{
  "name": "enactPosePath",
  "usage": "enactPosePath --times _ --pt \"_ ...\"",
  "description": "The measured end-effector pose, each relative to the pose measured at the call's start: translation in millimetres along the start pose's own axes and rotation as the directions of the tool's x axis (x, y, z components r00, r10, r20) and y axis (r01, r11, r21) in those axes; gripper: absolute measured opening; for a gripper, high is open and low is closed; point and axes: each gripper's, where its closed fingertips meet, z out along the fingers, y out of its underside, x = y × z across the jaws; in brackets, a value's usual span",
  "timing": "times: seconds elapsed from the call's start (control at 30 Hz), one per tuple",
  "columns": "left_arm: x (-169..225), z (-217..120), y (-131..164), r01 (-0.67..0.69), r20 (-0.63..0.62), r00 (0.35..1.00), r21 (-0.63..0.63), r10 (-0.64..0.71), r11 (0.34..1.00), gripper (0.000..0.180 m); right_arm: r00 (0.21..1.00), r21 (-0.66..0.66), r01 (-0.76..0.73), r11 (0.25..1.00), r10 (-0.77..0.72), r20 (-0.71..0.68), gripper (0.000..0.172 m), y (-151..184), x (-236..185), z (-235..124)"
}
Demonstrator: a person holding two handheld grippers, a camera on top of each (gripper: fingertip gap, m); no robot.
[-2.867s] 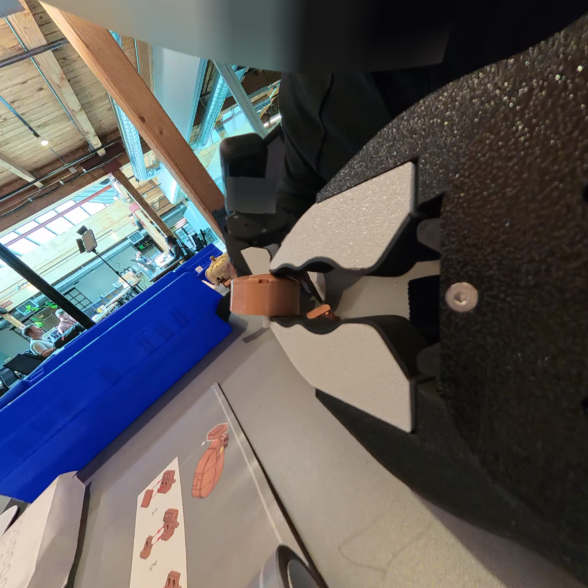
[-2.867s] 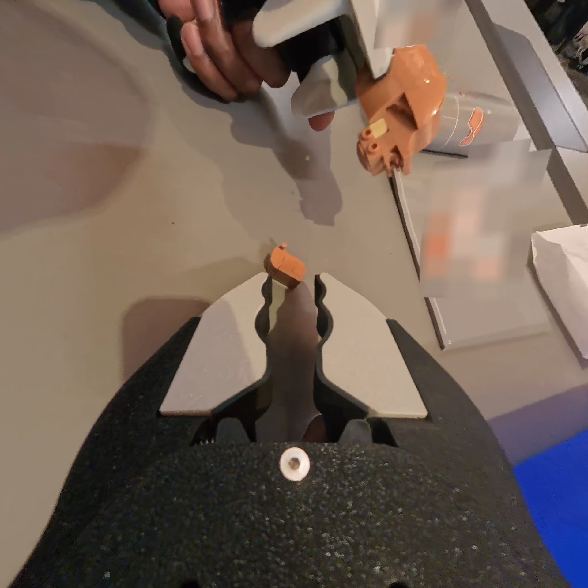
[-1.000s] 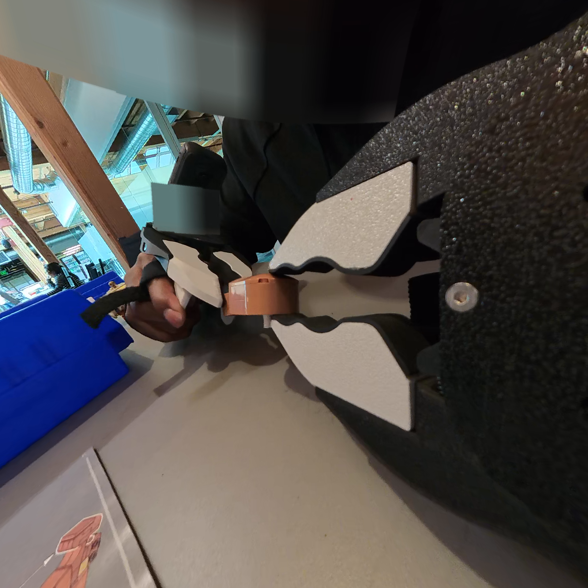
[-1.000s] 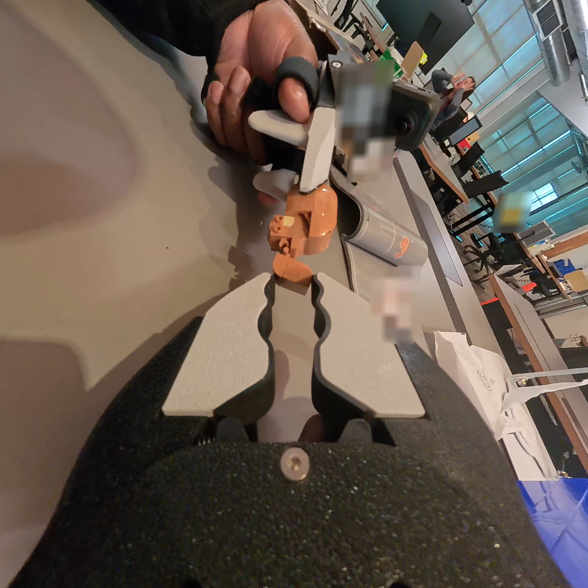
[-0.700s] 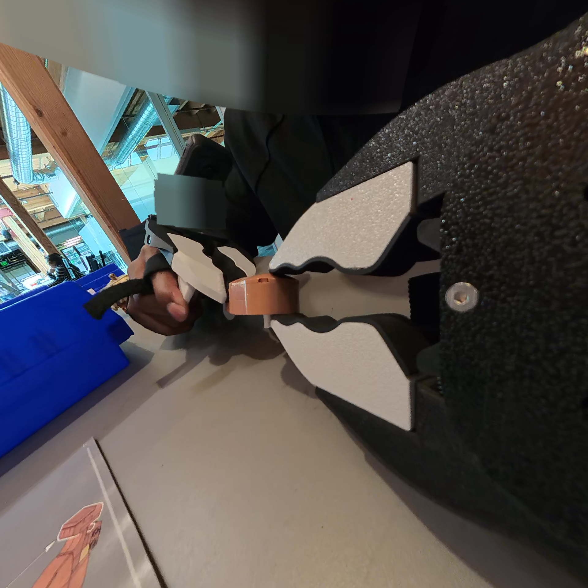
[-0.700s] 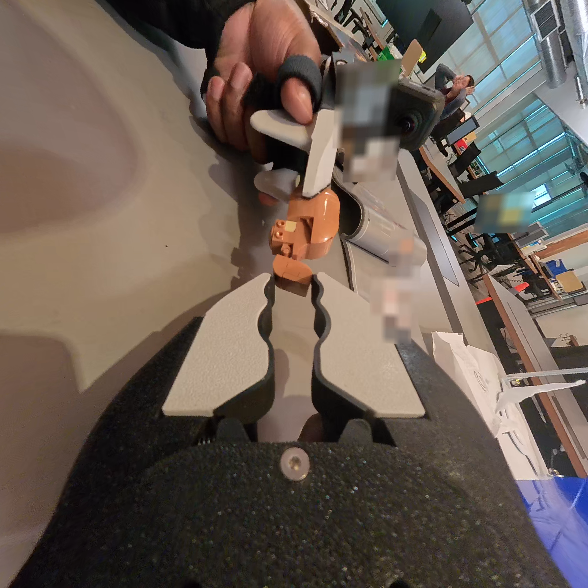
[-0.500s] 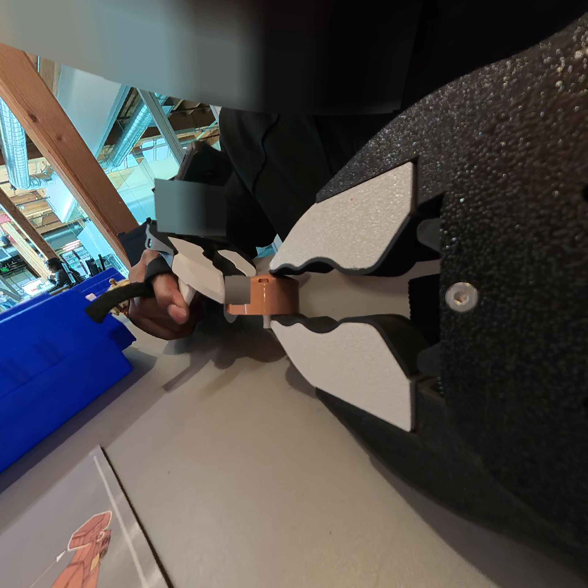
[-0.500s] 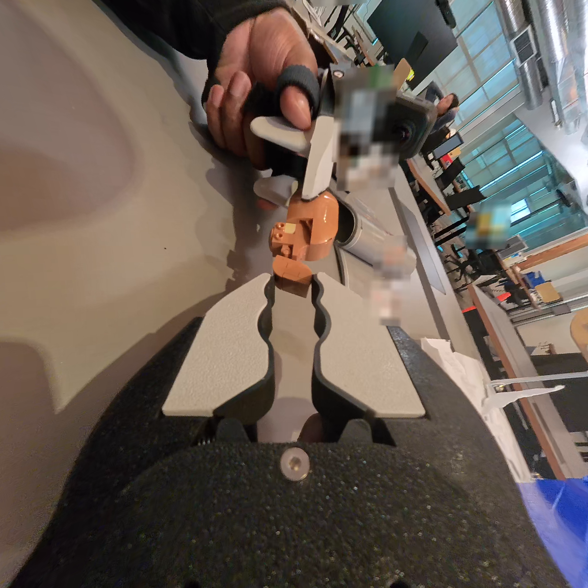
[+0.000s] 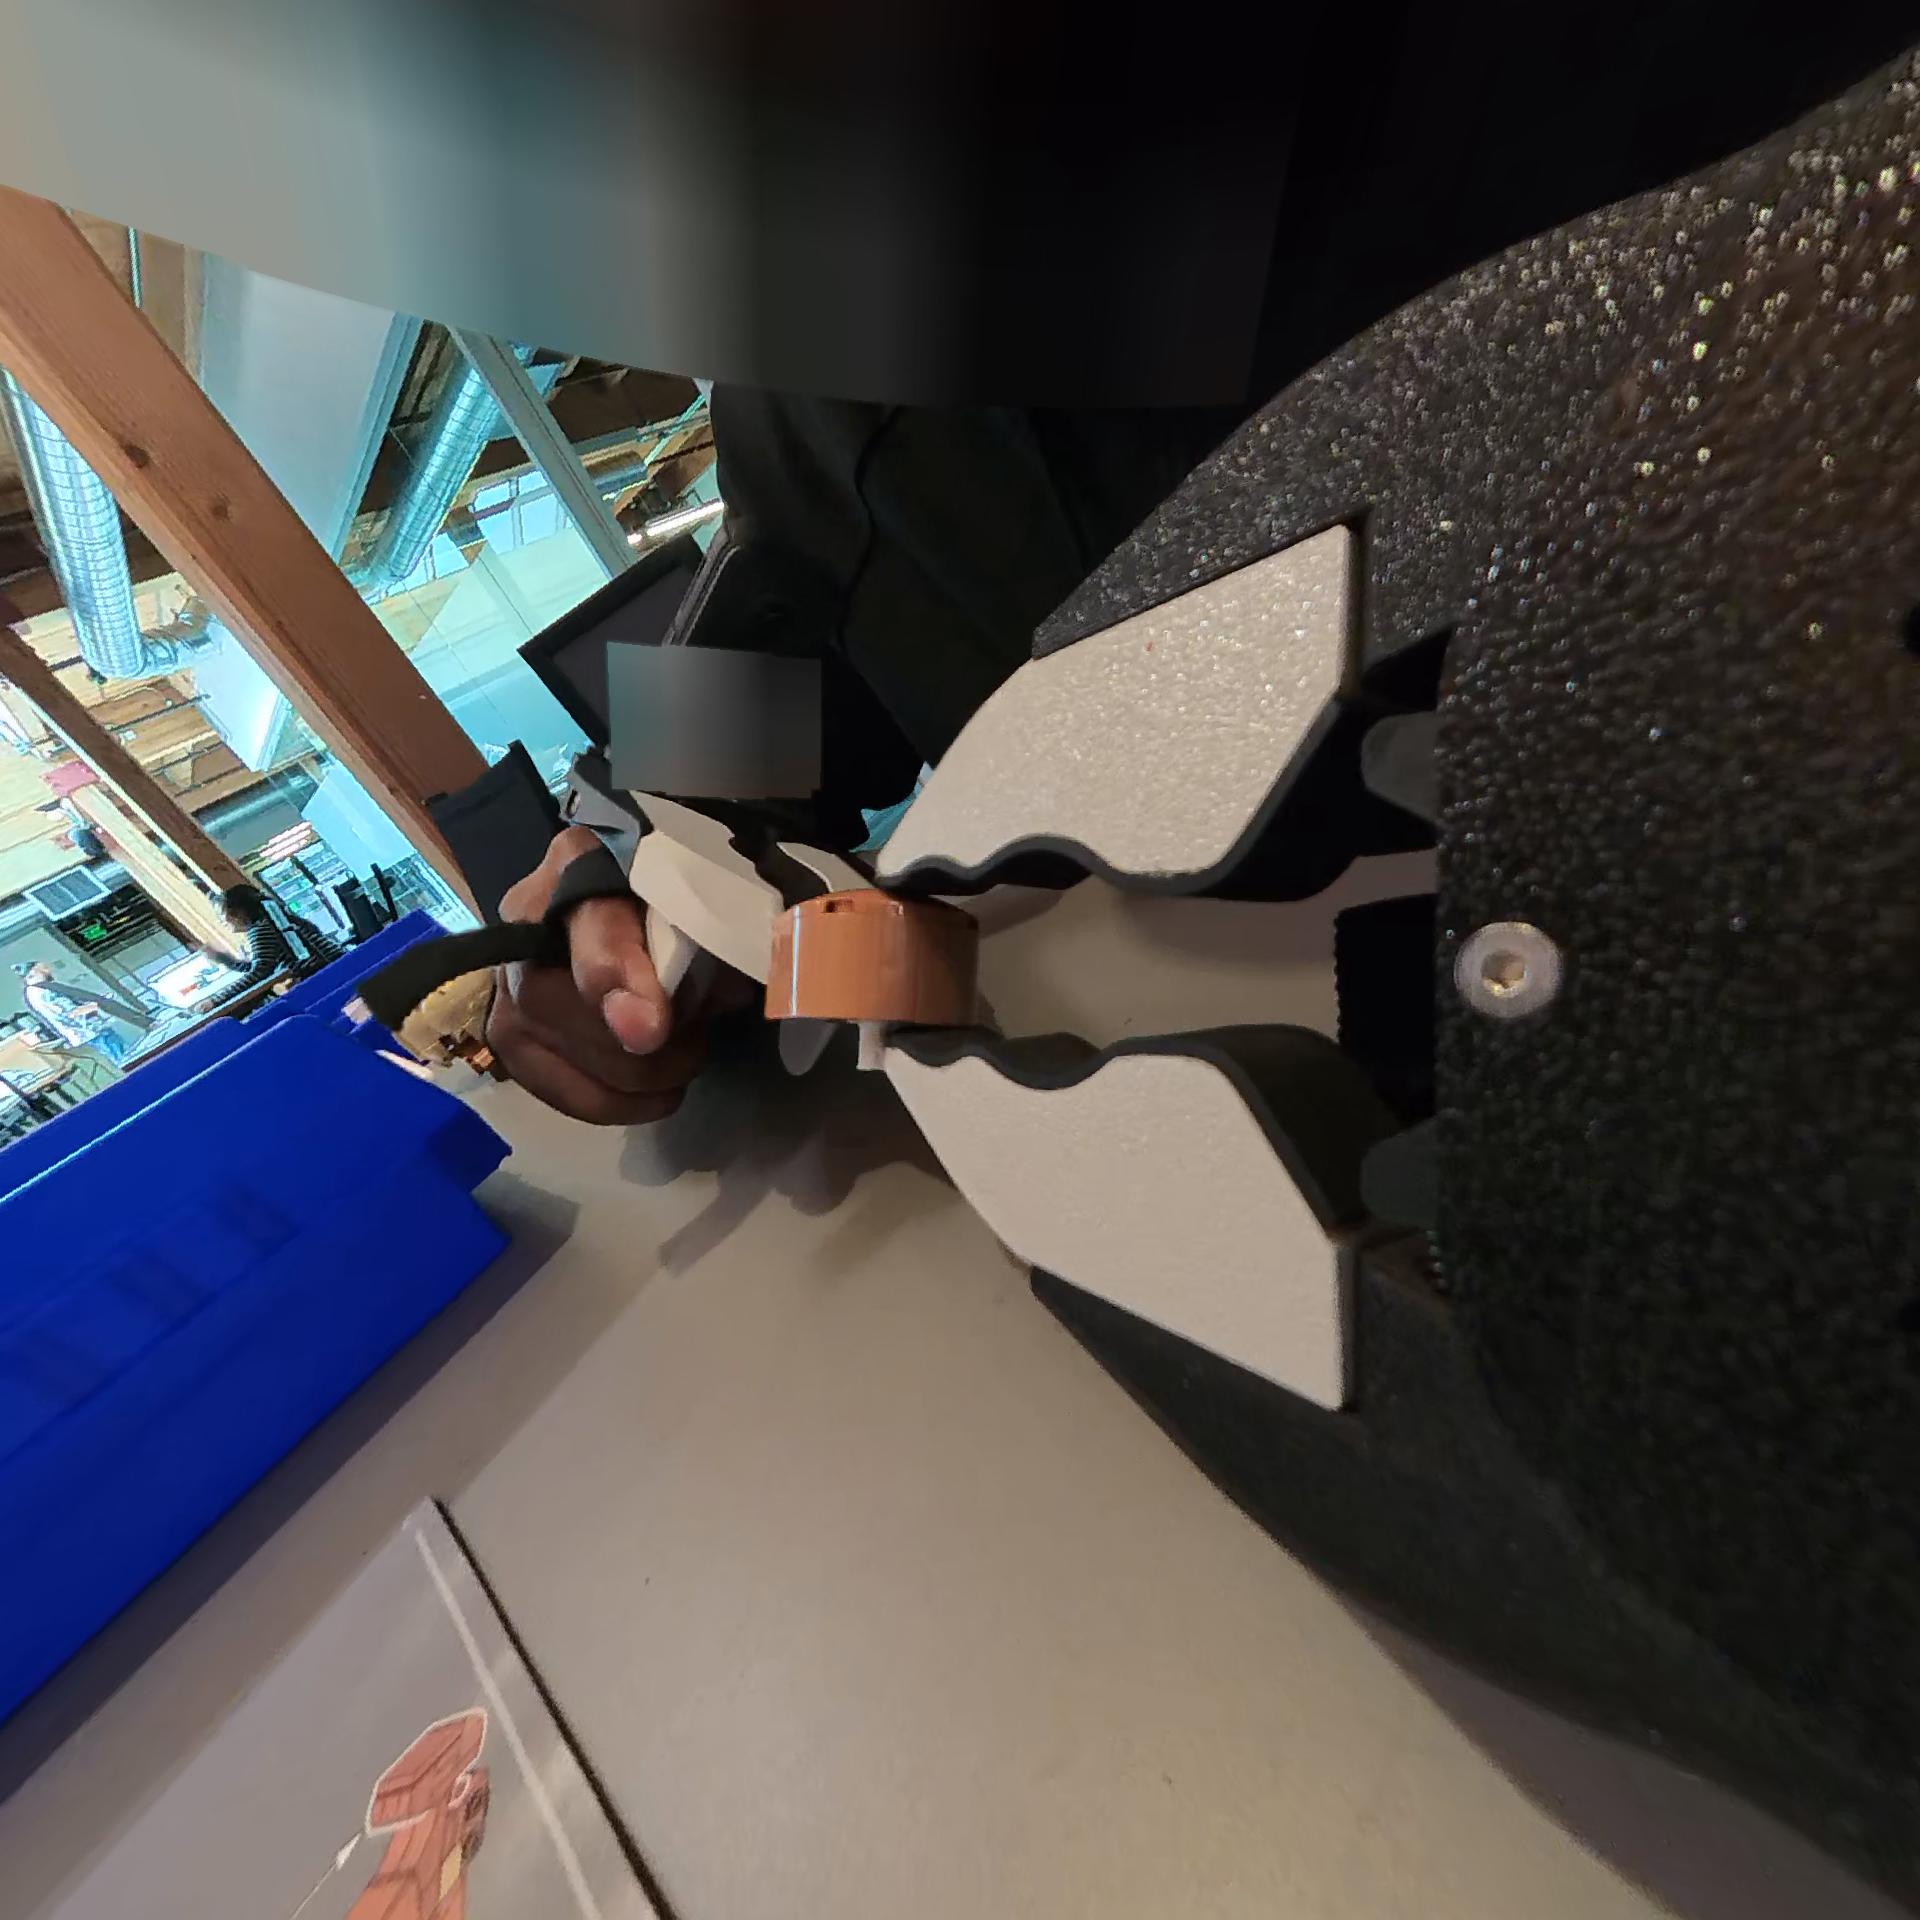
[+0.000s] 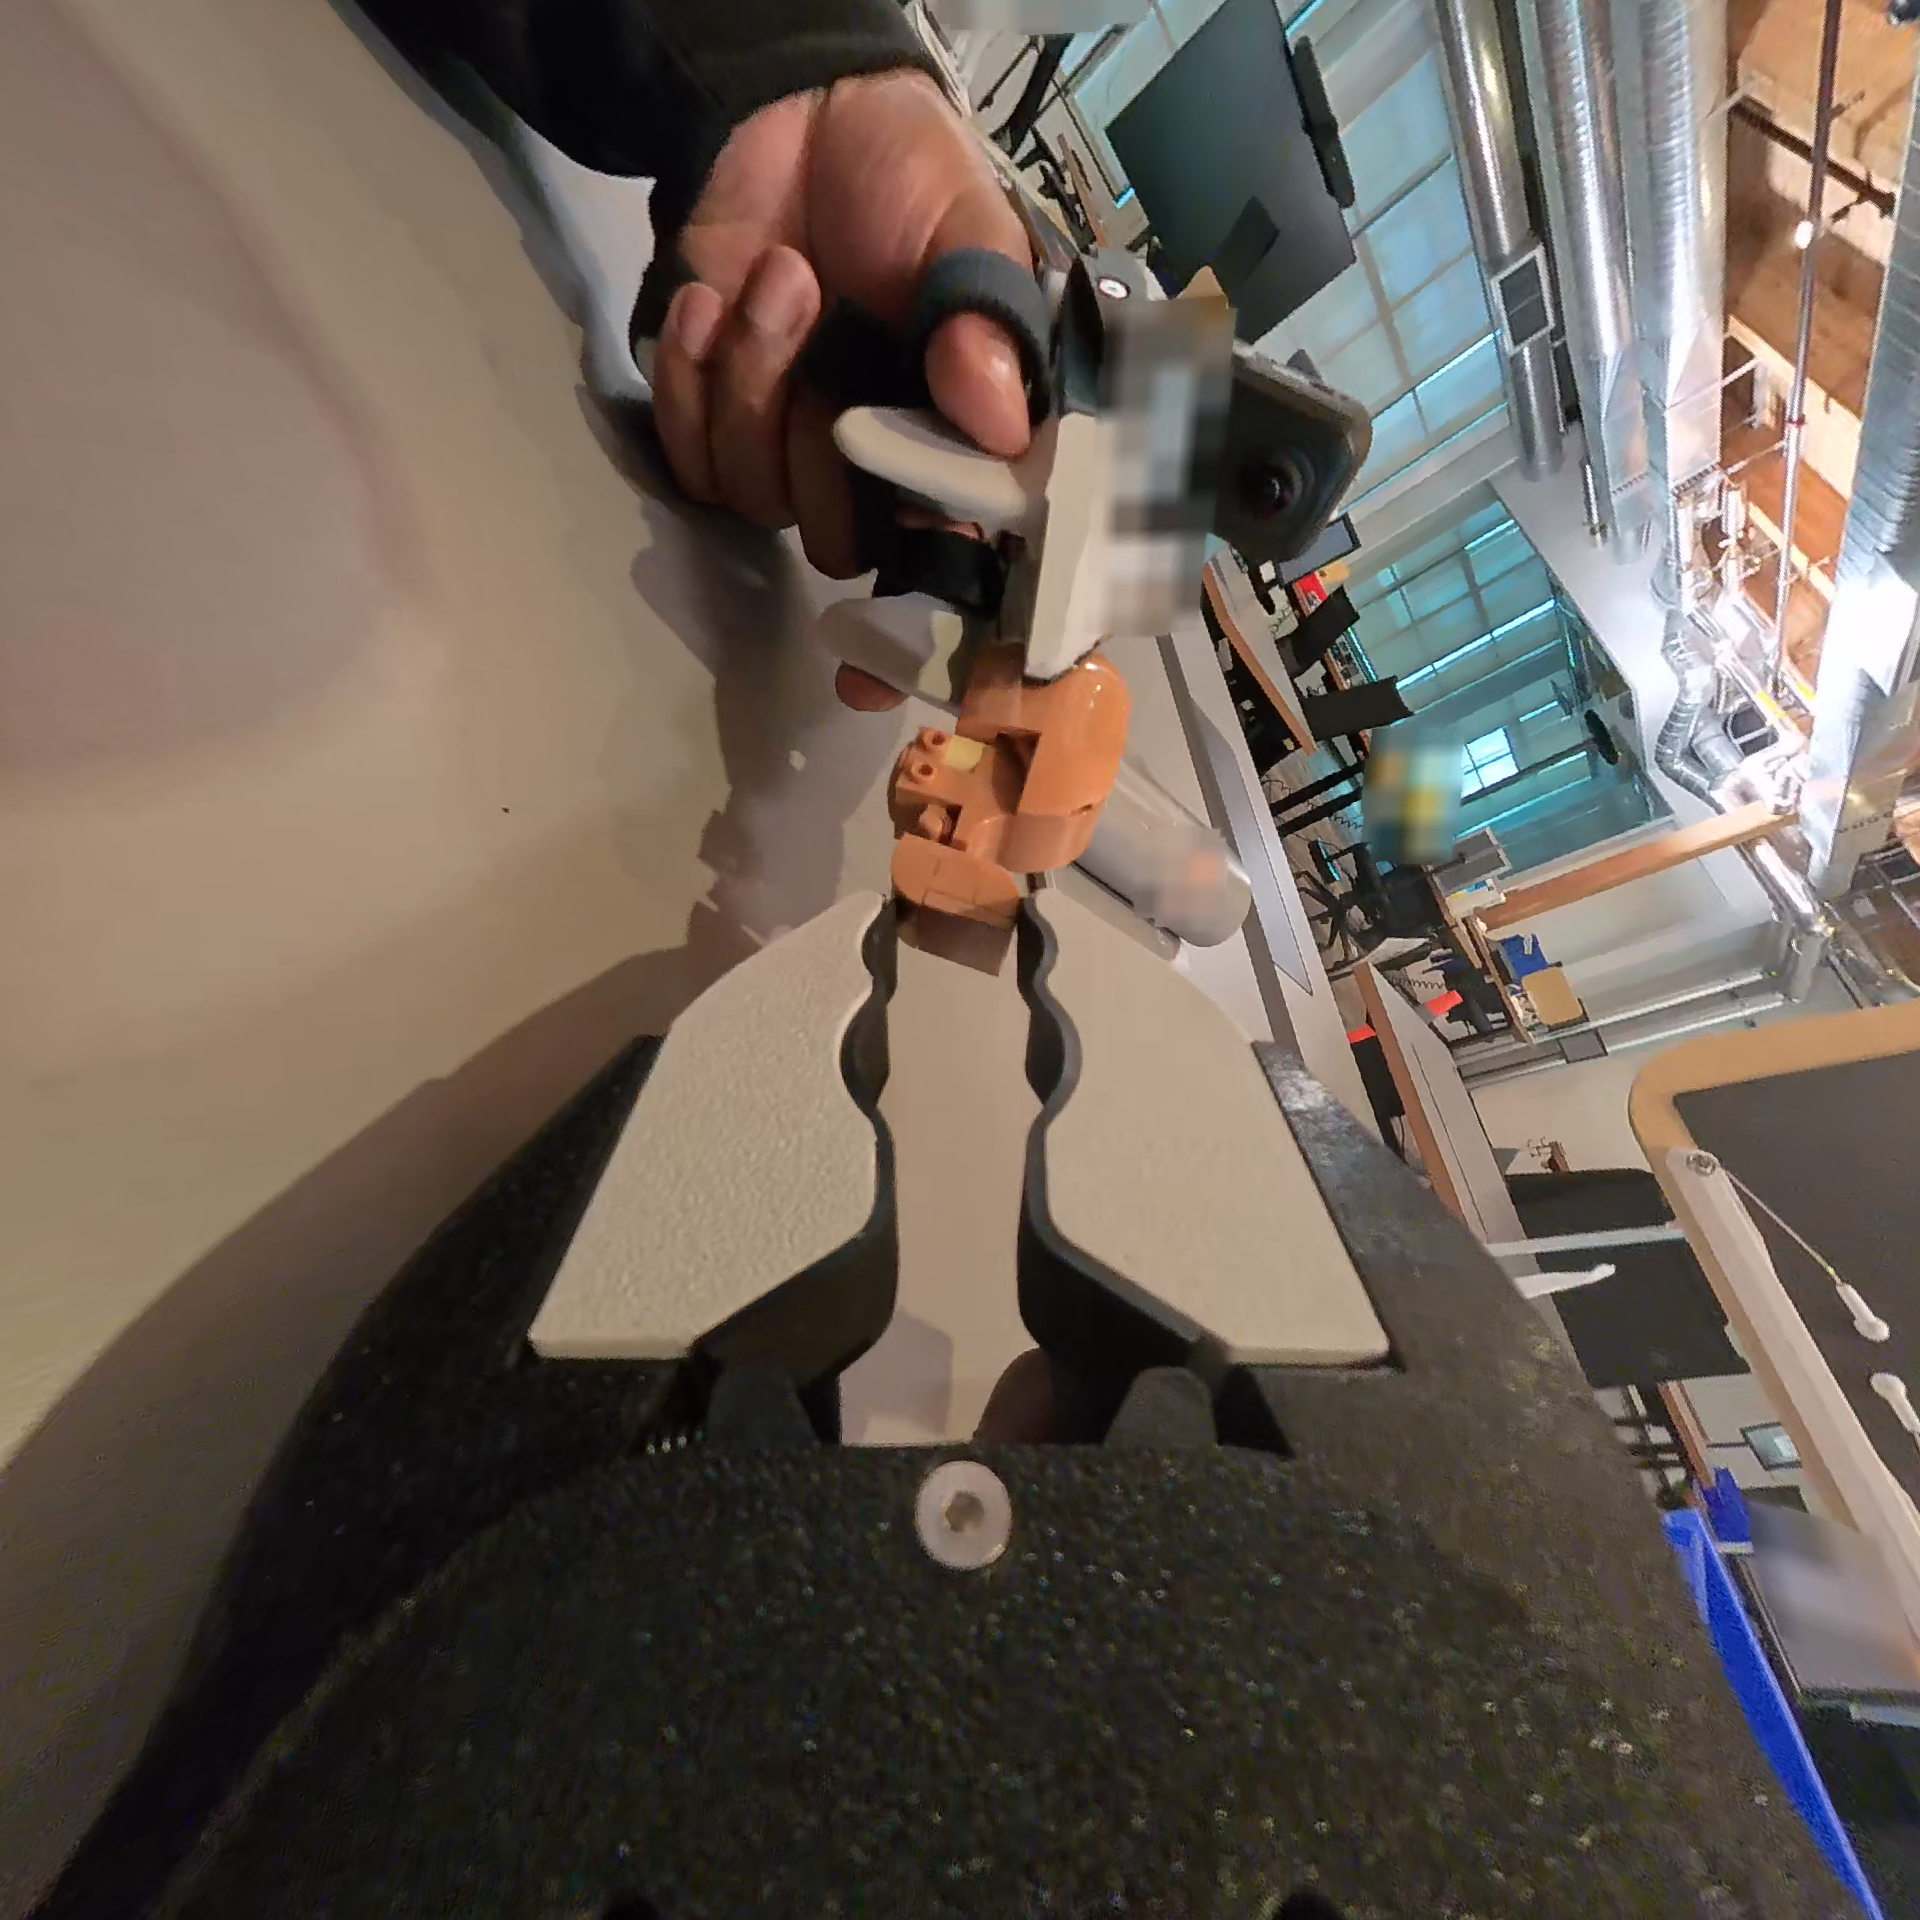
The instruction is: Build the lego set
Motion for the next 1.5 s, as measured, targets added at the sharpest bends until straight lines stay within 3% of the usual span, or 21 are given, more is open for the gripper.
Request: enactPosePath --times 0.67,1.5 --pt "-7.8 -2.1 -9.1 -0.045 0.097 0.995 0.072 0.038 0.996 0.024 0.994 -0.087 -0.092 0.992 0.086 -0.068 0.022 9.1 8.0 7.5" --pt "3.7 -0.7 -16.8 0.051 -0.041 0.998 0.142 -0.046 0.989 0.023 0.985 -0.024 -0.141 0.990 0.137 -0.109 0.031 -1.6 21.3 2.9"
